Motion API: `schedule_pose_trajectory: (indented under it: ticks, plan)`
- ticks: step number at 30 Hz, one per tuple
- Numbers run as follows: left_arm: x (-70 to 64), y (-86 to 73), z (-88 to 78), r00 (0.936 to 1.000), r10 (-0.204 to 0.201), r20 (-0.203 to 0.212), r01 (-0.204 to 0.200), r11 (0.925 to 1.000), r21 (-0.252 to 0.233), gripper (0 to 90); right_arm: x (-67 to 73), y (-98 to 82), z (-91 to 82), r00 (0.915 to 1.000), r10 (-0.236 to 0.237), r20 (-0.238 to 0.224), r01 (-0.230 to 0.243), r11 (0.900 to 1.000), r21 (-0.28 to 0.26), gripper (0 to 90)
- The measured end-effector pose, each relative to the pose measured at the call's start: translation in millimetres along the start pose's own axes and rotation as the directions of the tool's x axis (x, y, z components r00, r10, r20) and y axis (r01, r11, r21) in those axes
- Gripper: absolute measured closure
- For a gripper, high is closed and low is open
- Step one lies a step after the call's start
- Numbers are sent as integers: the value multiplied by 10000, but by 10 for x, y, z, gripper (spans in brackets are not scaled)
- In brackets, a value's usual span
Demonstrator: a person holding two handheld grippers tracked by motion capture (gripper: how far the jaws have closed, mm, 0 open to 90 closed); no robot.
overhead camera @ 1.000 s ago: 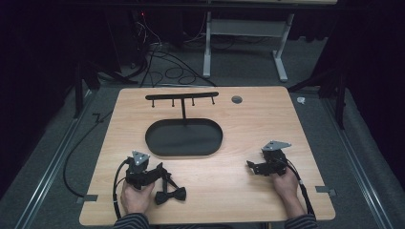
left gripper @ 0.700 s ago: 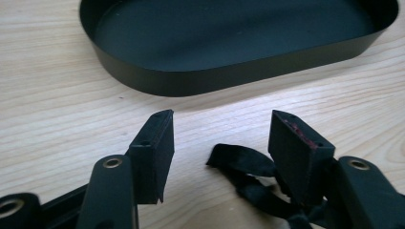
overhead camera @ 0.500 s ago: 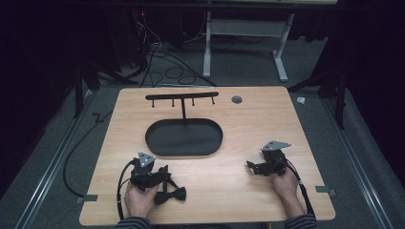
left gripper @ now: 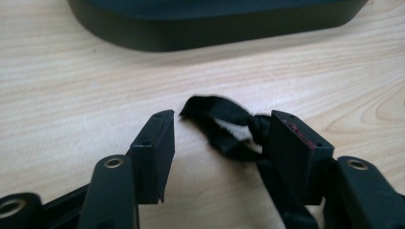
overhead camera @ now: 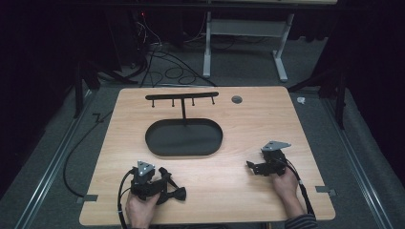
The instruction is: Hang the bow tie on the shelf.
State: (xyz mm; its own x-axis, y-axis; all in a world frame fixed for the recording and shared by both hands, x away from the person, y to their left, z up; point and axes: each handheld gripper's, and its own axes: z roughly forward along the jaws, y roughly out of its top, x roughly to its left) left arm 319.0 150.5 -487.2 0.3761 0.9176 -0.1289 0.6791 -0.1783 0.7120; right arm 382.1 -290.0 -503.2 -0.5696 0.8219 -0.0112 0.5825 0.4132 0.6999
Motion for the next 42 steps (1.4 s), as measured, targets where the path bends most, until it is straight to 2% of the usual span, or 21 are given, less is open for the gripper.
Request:
schedule_pose_trajectory:
  ticks: [7,8,10,11,13,14,17,22,25,26,30,39,42]
  plan:
    - [5,-53,19,9997,114,-222,-108,9996,278,498,-1,0,0,10000,-5,1,5,10000,2,149]
    - [-10,-52,47,9991,319,-273,-307,9986,428,514,0,0,0,10000,-1,-3,1,10000,-1,149]
    - [-22,-51,63,9987,417,-309,-401,9980,491,527,-1,0,0,10000,-7,1,7,10000,3,149]
    - [-44,-46,77,9967,688,-442,-667,9966,488,561,0,0,0,10000,-6,-1,6,10000,0,149]
    - [-52,-39,82,9957,804,-463,-779,9955,533,584,0,0,0,10000,-4,-1,4,10000,-4,149]
    - [-68,-35,86,9929,1027,-595,-993,9934,574,639,0,0,0,10000,2,-4,-2,10000,0,149]
    - [-86,-22,93,9912,1233,-482,-1201,9907,631,738,0,0,0,10000,0,-2,0,10000,1,149]
    - [-98,-3,110,9903,1338,-378,-1310,9890,681,872,0,0,0,10000,-3,-3,3,10000,-1,149]
    - [-92,-1,110,9908,1314,-322,-1290,9893,682,884,0,0,0,10000,-1,-4,1,10000,-1,149]
    - [-71,3,110,9932,1155,-176,-1141,9913,661,886,0,0,0,10000,-8,1,8,10000,2,149]
    - [-53,22,102,9945,1046,-38,-1042,9929,569,889,0,0,0,10000,-8,2,8,10000,0,149]
    - [-145,245,-85,9884,1486,320,-1478,9887,-241,889,0,0,-1,10000,-4,2,4,10000,2,150]
    - [-186,331,-165,9845,1702,419,-1678,9842,-561,888,0,0,-1,10000,-9,6,9,10000,1,150]
